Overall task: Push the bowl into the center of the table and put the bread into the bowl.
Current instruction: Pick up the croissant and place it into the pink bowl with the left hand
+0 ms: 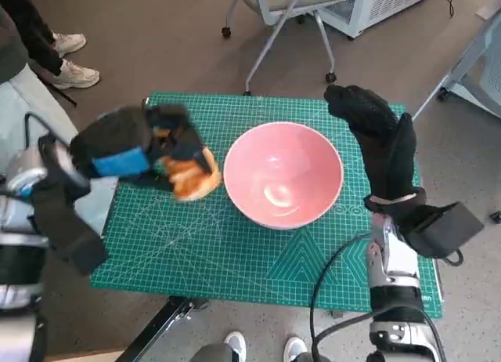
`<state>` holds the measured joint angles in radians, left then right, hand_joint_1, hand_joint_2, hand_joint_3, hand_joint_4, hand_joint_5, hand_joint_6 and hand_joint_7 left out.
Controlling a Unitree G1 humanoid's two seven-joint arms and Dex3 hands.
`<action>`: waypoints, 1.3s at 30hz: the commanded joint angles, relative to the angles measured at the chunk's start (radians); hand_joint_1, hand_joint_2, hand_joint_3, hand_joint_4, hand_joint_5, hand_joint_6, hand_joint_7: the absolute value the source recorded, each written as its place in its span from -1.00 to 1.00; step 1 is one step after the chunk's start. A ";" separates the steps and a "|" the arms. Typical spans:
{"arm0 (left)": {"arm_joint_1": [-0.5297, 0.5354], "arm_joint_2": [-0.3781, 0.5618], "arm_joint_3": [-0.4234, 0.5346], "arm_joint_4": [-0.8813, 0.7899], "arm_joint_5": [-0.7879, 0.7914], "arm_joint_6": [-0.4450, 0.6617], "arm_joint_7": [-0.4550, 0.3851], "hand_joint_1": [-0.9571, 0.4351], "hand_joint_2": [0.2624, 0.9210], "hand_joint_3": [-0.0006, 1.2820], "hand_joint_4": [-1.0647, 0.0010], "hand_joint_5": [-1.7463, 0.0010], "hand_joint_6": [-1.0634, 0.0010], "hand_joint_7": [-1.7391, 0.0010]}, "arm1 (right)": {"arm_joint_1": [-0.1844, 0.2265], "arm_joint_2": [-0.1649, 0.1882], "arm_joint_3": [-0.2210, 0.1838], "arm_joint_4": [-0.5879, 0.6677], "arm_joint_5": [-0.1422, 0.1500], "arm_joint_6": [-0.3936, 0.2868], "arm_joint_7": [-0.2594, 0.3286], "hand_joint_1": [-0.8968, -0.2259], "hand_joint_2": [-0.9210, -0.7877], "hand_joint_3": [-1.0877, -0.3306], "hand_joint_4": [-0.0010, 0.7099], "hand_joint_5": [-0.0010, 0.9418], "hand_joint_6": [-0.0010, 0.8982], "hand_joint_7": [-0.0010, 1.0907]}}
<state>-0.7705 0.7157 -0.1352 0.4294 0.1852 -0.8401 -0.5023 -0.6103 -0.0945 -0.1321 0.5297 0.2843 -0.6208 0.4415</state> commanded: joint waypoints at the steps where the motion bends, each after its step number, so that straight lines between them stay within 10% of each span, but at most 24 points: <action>1: -0.075 -0.075 -0.013 0.013 0.037 0.012 0.039 0.38 0.95 -0.99 -0.41 -0.17 -0.44 -0.25 | 0.007 0.006 -0.004 0.014 0.008 0.002 0.009 -0.30 -1.00 -0.08 -0.41 -1.00 -0.81 -0.01; 37: -0.367 -0.320 -0.239 0.530 0.326 -0.026 0.159 0.38 1.00 -0.76 0.02 -0.41 -0.12 -0.49 | 0.069 -0.015 -0.024 -0.045 0.016 0.005 -0.005 -0.32 -1.00 -0.07 -0.41 -1.00 -0.76 -0.02; 39: -0.366 -0.322 -0.243 0.541 0.331 -0.019 0.155 0.20 1.00 -0.72 0.03 -0.12 -0.06 -0.53 | 0.070 -0.016 -0.026 -0.045 0.015 0.004 -0.008 -0.31 -1.00 -0.07 -0.41 -1.00 -0.75 -0.02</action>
<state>-1.1218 0.4009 -0.3645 0.9480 0.5049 -0.8665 -0.3553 -0.5669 -0.1079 -0.1524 0.4834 0.3087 -0.6275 0.4446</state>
